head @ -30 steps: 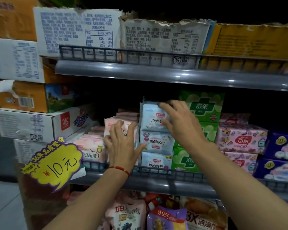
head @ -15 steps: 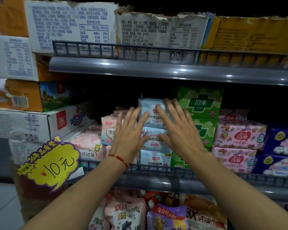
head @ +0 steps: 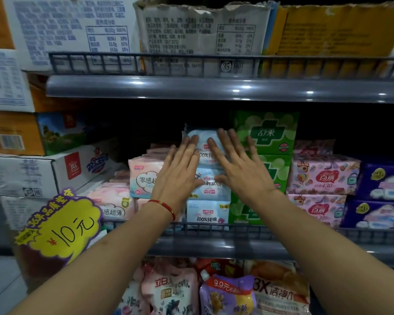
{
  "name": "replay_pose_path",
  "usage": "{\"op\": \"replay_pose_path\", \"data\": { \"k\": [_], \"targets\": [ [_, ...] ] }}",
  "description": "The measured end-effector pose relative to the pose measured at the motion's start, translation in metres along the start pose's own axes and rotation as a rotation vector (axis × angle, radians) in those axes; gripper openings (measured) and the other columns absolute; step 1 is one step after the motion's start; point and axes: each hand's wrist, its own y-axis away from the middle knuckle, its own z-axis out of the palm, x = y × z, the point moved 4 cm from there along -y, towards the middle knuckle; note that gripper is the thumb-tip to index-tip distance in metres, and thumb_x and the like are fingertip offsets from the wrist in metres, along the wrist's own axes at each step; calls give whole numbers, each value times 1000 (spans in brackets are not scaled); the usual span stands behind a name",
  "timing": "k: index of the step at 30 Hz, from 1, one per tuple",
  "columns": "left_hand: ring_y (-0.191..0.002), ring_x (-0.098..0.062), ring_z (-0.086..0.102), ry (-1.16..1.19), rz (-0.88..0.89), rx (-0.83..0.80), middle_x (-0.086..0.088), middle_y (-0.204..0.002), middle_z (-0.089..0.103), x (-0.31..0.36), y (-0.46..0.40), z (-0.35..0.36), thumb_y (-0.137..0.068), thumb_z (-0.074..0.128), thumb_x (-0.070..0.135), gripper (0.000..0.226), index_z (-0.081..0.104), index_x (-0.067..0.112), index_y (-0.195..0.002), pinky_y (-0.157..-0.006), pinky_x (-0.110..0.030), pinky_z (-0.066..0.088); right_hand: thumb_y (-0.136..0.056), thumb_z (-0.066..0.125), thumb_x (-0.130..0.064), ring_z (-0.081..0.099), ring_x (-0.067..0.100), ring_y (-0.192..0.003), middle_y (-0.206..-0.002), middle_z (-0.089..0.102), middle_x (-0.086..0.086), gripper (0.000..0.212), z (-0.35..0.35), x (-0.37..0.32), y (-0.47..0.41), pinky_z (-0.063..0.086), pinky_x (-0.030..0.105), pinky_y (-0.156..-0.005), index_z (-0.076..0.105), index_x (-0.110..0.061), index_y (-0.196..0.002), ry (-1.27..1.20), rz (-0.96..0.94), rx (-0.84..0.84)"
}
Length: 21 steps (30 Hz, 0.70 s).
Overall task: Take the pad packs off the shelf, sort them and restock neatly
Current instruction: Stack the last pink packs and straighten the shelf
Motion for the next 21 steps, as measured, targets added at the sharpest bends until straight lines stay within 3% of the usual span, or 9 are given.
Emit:
{"op": "replay_pose_path", "data": {
  "k": [7,11,21],
  "targets": [
    [-153,-34,16,24,26,18,-13,-164,21,-6,6,-27,-82,68,57,84,43,6,-143,-121,-58,24,-92,62,-58,-9,31,-158,-170,-15,10,107,-23,-7,10,5,61,-125,-8,-21,-164,-1,6,54],
    [-149,-34,26,14,22,45,-12,-156,36,-10,5,-36,-77,80,51,79,49,9,-137,-121,-55,28,-95,59,-54,-6,31,-158,-171,-10,7,98,-31,-6,18,8,60,-125,-5,-26,-164,11,-48,58],
    [-146,-34,32,31,23,90,-15,-155,38,-2,6,-43,-76,84,45,77,51,9,-136,-117,-55,35,-99,56,-49,1,29,-158,-172,-4,5,88,-30,10,33,16,59,-124,2,-26,-165,-22,-59,37]
  ]
}}
